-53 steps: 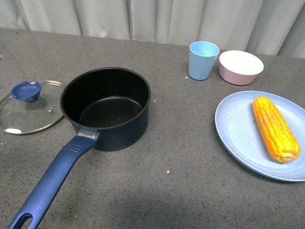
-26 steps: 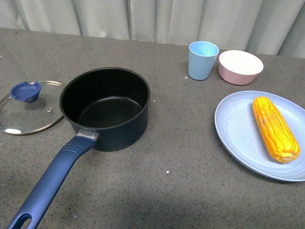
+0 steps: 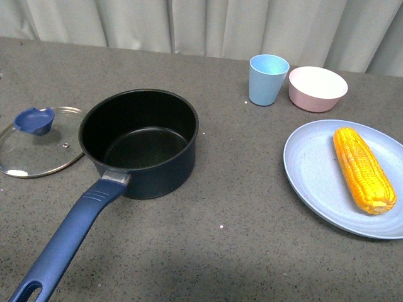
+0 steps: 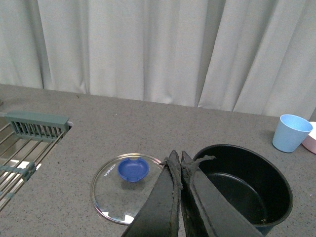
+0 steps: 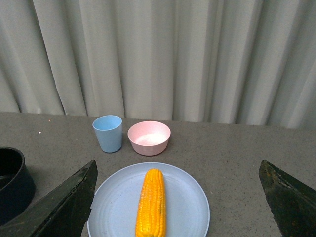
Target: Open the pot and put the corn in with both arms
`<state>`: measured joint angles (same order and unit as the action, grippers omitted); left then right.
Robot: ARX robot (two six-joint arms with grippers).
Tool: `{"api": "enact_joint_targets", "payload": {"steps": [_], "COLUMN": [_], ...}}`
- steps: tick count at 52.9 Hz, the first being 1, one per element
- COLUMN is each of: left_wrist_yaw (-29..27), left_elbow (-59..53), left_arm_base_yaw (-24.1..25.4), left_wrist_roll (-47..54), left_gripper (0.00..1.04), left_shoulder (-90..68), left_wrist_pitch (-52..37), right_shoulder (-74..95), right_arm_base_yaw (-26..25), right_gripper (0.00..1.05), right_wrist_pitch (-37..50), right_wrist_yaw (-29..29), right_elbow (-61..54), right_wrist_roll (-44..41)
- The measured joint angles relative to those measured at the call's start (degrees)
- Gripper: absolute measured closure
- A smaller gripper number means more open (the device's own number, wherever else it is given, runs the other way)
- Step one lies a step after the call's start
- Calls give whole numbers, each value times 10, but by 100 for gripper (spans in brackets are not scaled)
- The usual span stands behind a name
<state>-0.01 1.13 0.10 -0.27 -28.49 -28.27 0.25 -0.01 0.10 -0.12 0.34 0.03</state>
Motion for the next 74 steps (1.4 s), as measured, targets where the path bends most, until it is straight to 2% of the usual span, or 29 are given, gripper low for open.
{"api": "enact_joint_targets", "payload": {"steps": [45,51,59,64,67,68,70,71,74], "left_wrist_yaw": [0,0,0,0,0,0,0,0,-1], "left_elbow": [0,0,0,0,0,0,0,0,0], "left_arm_base_yaw": [0,0,0,0,0,0,0,0,-1], "left_wrist_roll": [0,0,0,0,0,0,0,0,0], "left_gripper": [101,101,101,88,73,70,63,59,50], "left_shoulder": [188,262,282,282,282,282,282,282,282], "left_wrist_pitch": [184,274,281,282,282,282,282,282,282], "right_shoulder": [0,0,0,0,0,3,29,40,114], "right_arm_base_yaw": [0,0,0,0,0,5,36,45,79], "right_gripper": [9,9,9,9,9,9,9,9,9], "right_wrist_pitch": [0,0,0,0,0,-5,-36,-40,-27], "right_wrist_yaw": [0,0,0,0,0,18,113,140,260], "right_elbow": [0,0,0,0,0,1,15,19,29], "right_wrist_roll": [0,0,0,0,0,-2,-7,-9,-15]}}
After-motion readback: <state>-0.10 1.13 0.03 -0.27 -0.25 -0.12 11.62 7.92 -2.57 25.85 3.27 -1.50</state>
